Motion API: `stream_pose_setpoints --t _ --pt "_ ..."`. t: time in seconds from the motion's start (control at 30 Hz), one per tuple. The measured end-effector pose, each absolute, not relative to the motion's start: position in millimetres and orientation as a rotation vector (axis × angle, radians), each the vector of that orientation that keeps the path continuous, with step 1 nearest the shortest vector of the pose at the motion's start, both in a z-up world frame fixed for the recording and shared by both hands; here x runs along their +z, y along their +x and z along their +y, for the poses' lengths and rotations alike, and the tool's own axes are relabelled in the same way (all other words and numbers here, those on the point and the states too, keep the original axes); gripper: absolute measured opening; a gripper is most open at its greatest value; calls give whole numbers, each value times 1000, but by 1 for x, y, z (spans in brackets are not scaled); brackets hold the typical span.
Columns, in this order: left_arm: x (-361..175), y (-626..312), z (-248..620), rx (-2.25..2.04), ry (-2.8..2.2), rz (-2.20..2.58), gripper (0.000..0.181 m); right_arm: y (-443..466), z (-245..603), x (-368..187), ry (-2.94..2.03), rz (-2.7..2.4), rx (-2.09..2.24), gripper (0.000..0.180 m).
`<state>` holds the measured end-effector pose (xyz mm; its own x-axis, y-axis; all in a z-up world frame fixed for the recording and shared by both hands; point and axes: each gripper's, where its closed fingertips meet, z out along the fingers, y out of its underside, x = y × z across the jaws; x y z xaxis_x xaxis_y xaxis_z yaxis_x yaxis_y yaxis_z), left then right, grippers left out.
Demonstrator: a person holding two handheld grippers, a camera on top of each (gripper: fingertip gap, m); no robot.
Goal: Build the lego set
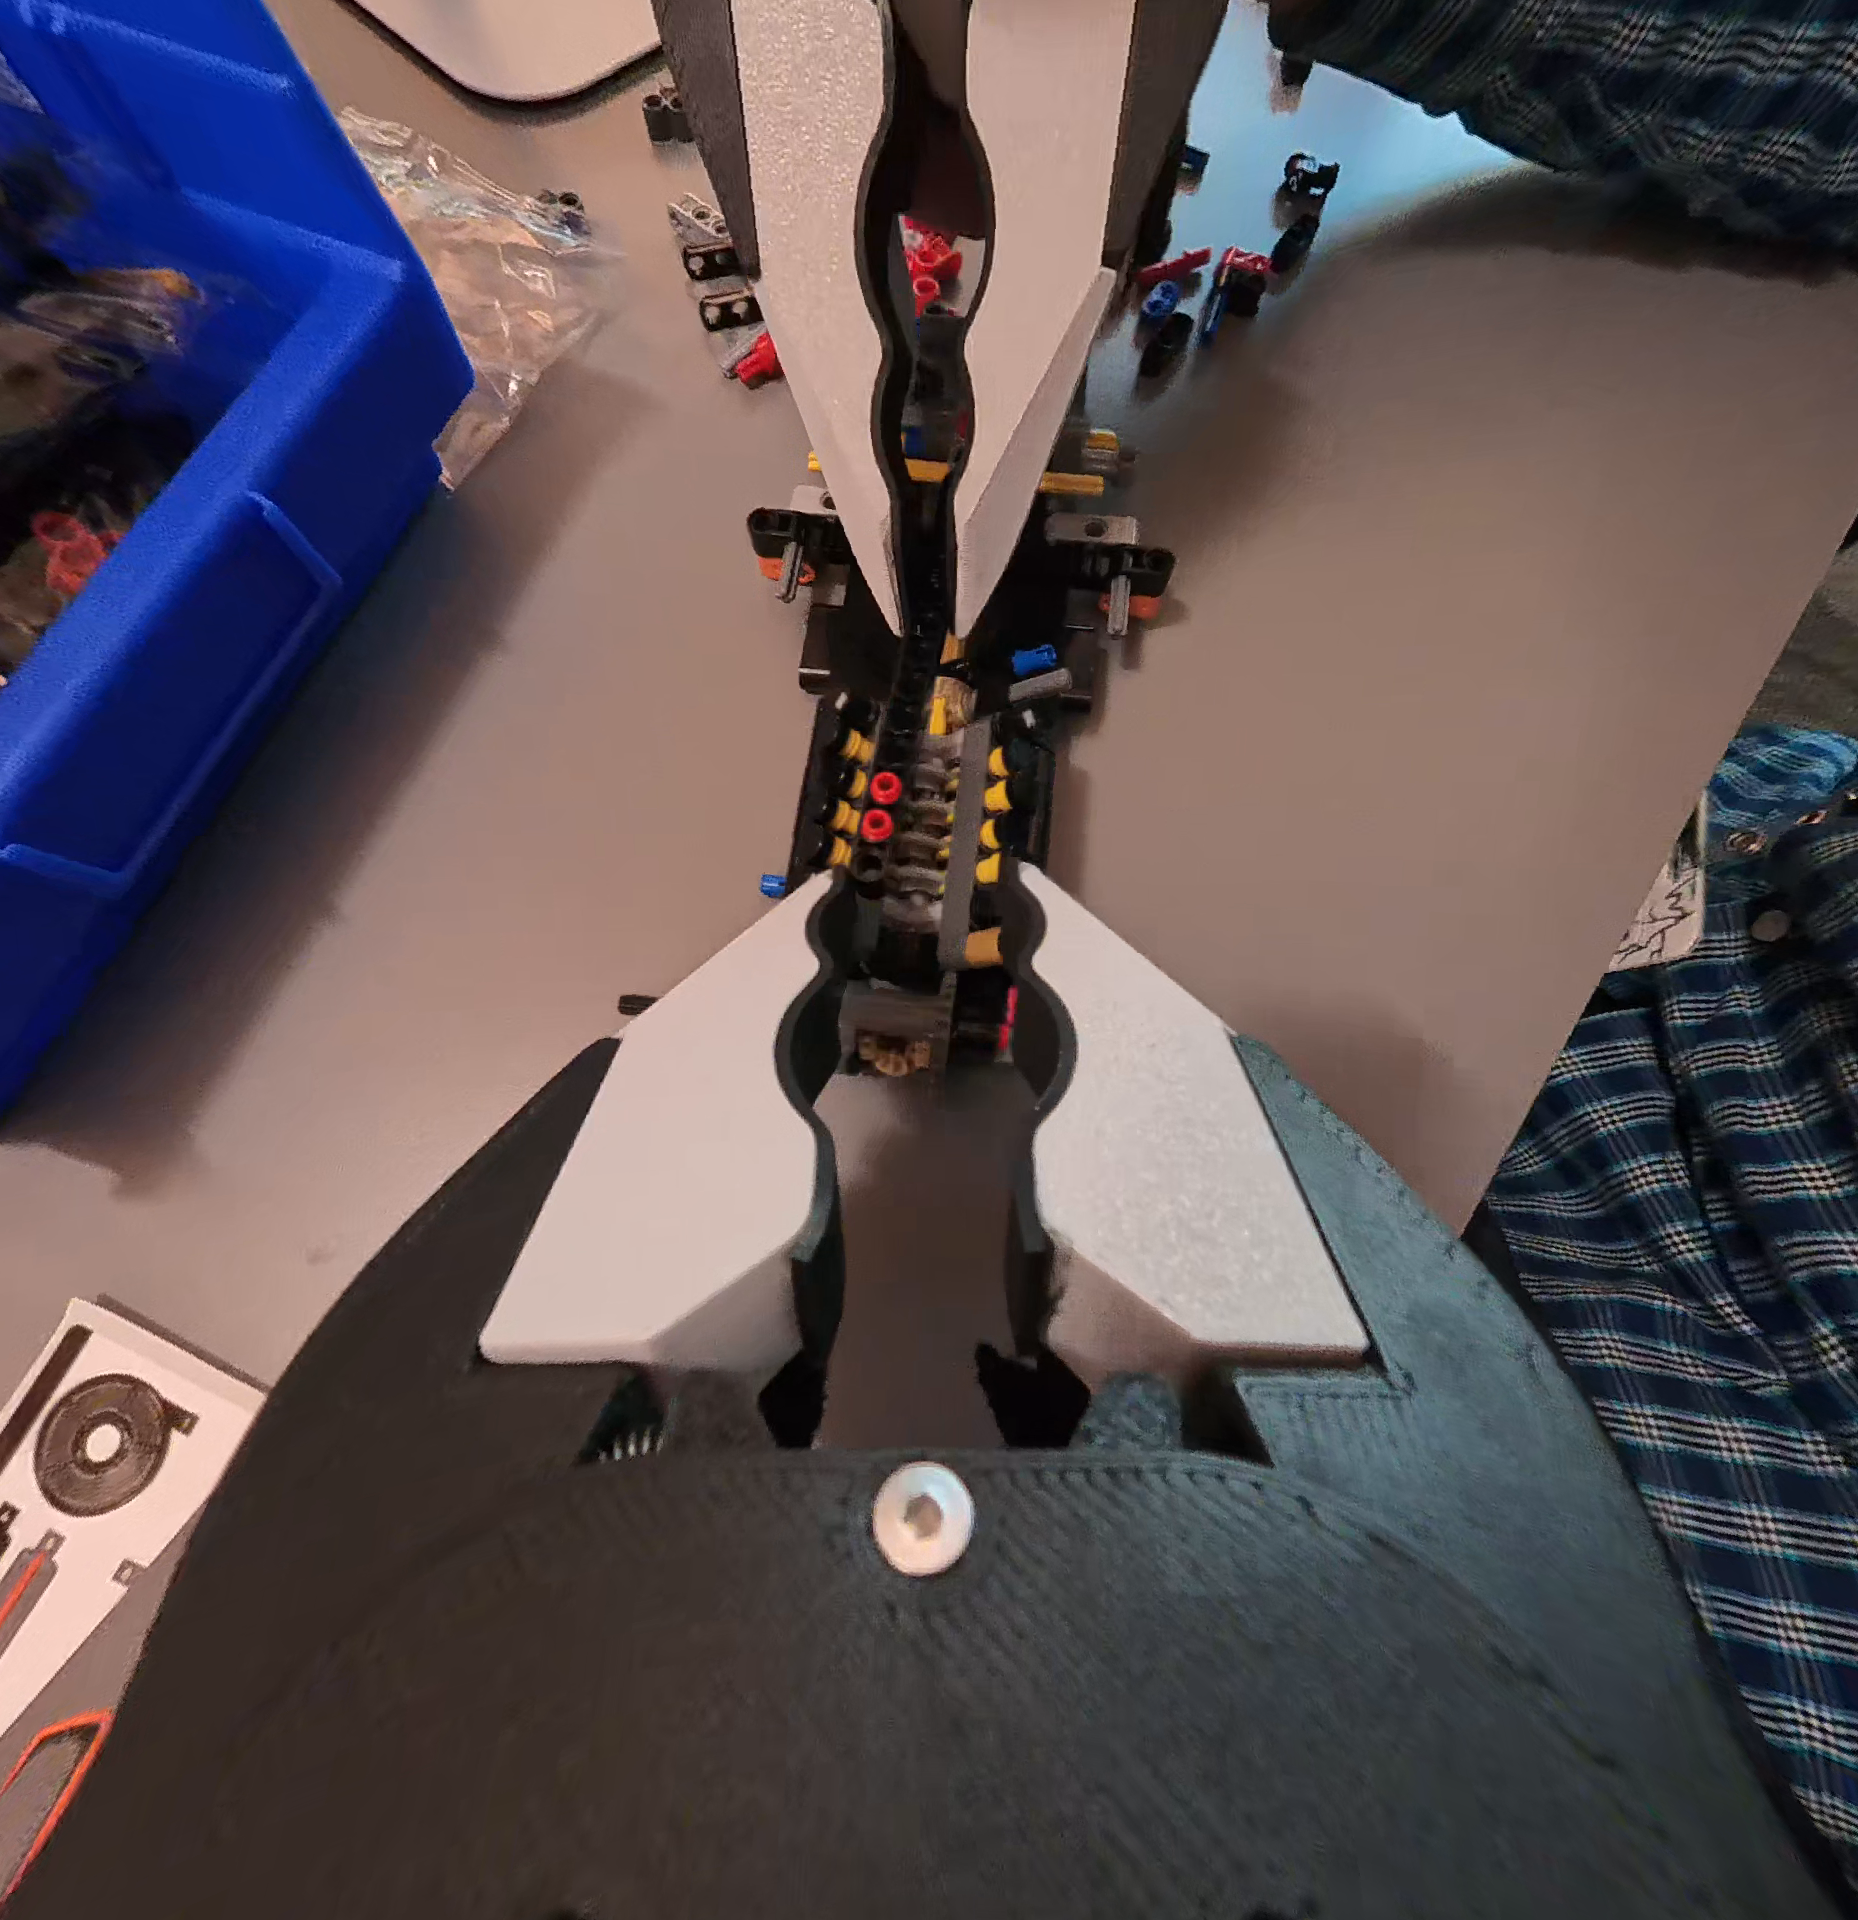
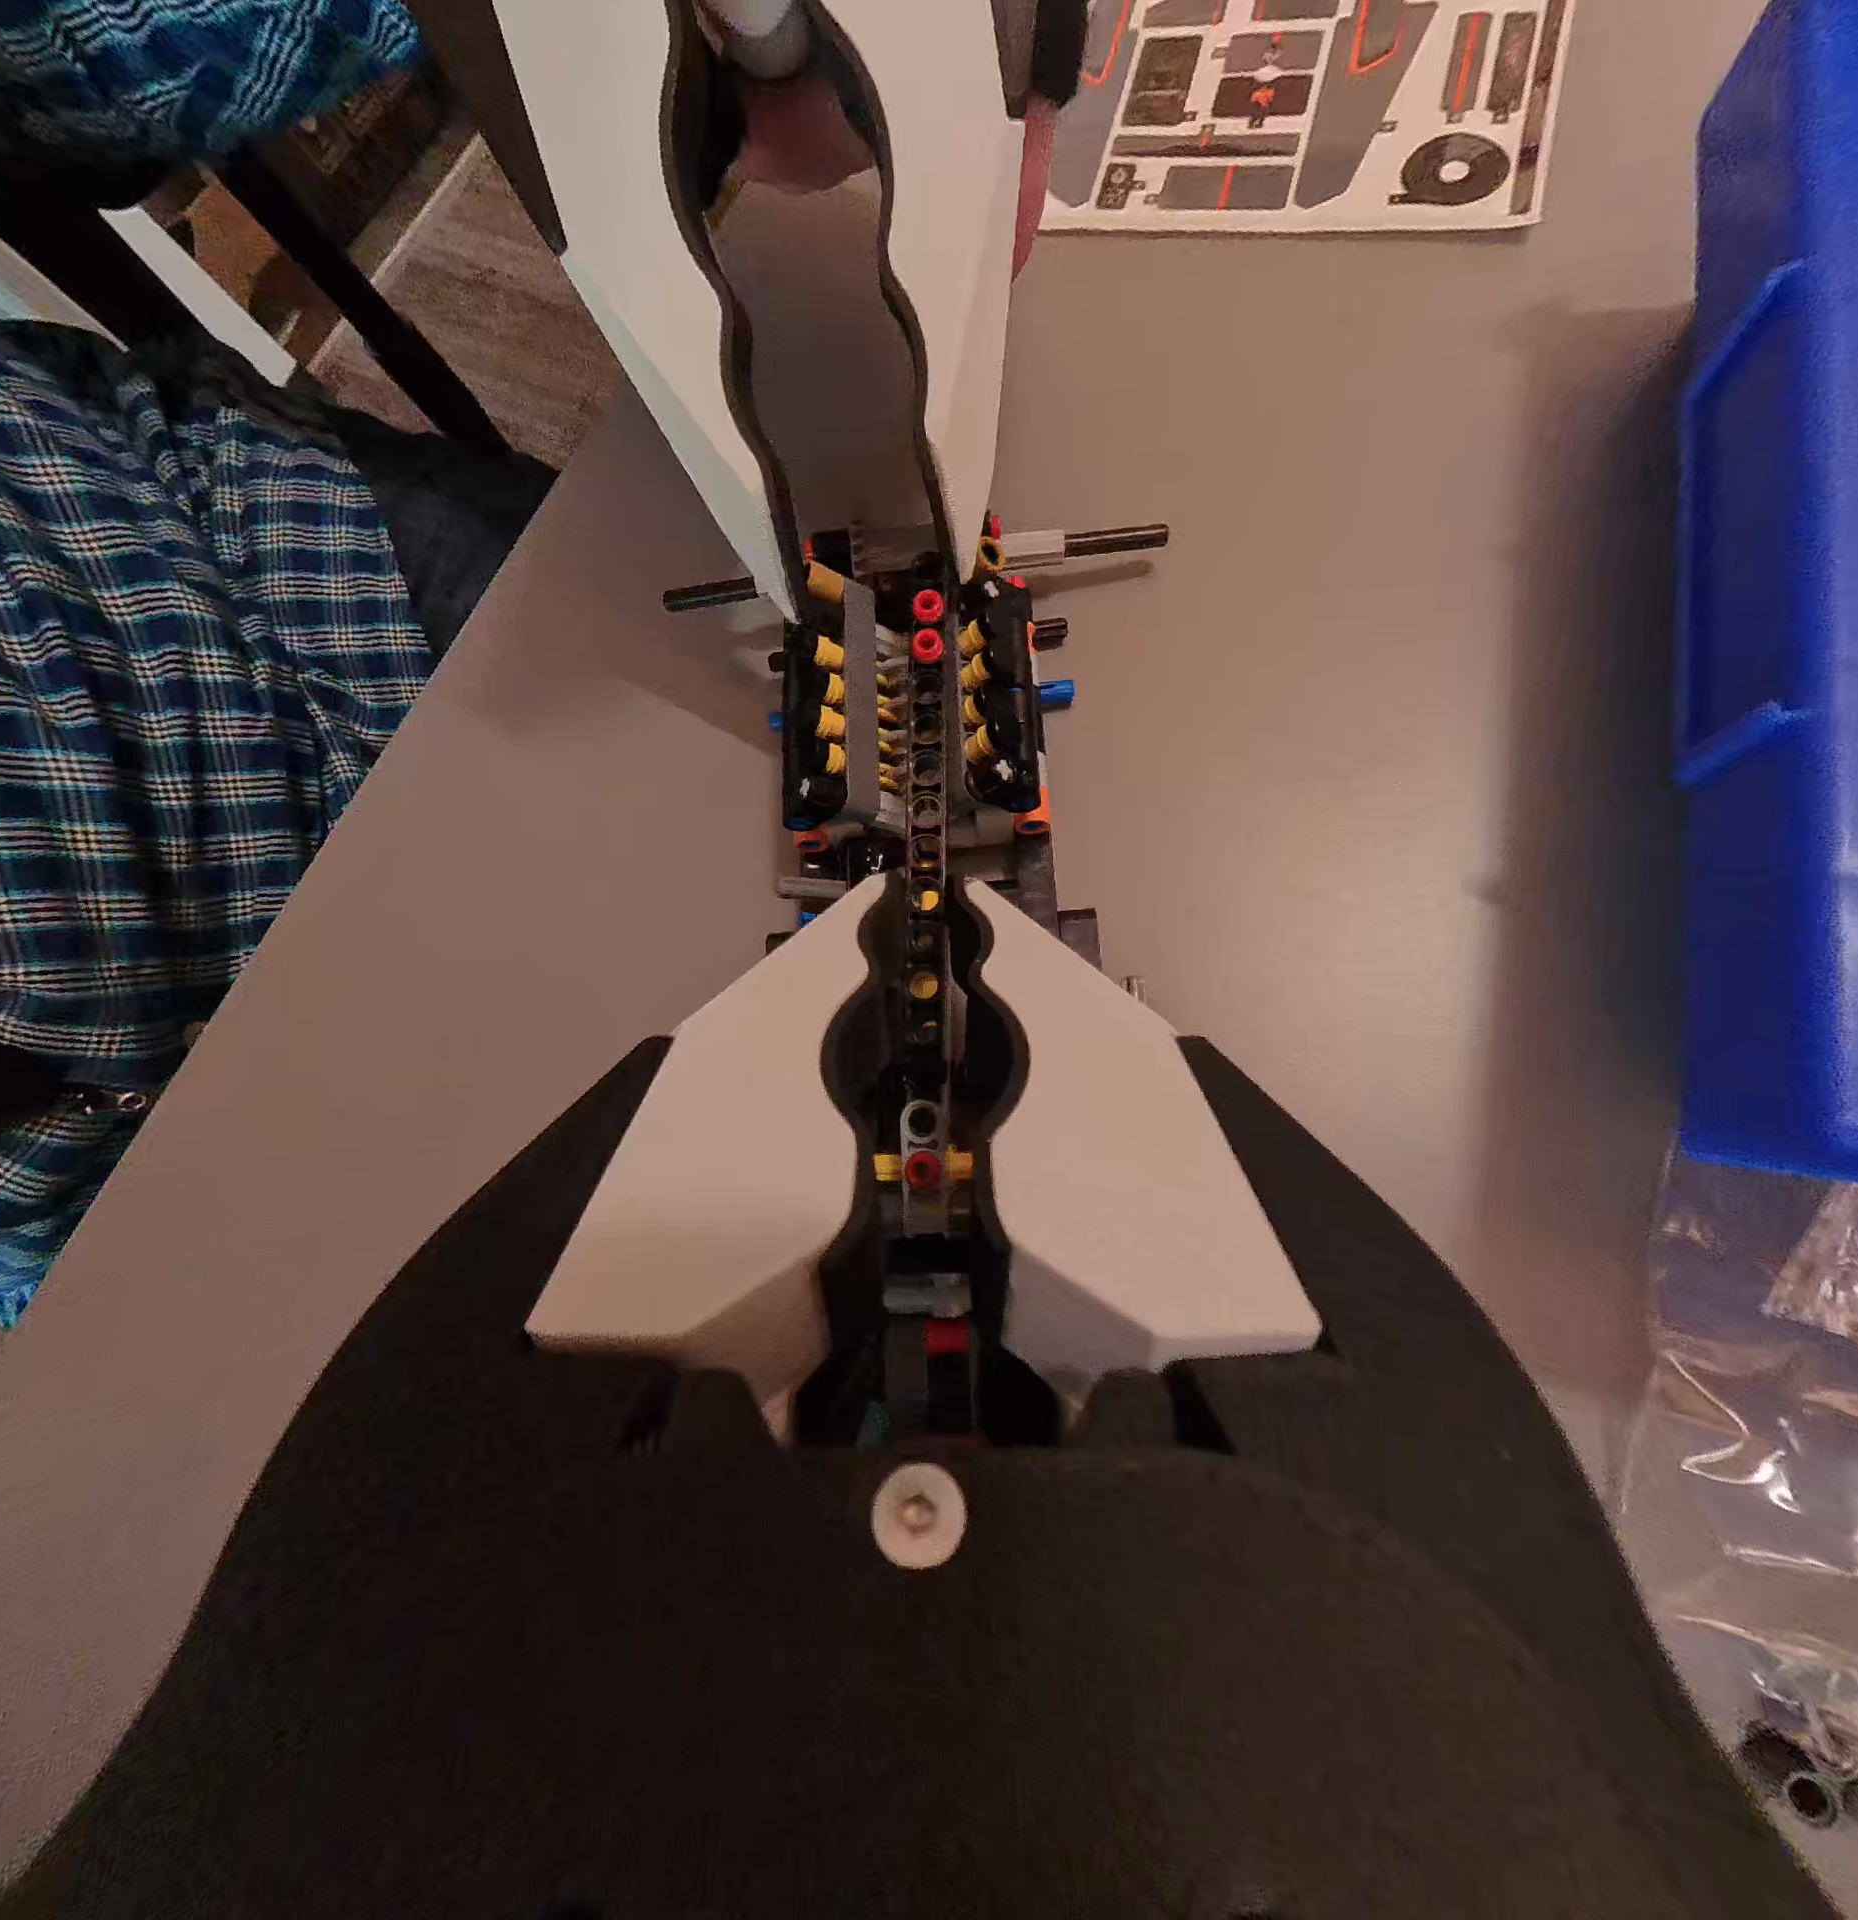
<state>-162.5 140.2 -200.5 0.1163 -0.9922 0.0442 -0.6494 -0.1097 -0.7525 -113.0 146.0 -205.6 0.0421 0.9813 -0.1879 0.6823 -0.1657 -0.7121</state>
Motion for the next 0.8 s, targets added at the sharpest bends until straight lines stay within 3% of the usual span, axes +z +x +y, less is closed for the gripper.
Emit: stream_pose_setpoints --t 0.43,0.8 --pt "-202 -160 148 -676 -1818 1606 38 -108 153 -204 -1952 -1594 989 5" --pt "-199 -156 150 -662 -1789 1593 26 -105 152 -201 -1836 -1632 1001 4"
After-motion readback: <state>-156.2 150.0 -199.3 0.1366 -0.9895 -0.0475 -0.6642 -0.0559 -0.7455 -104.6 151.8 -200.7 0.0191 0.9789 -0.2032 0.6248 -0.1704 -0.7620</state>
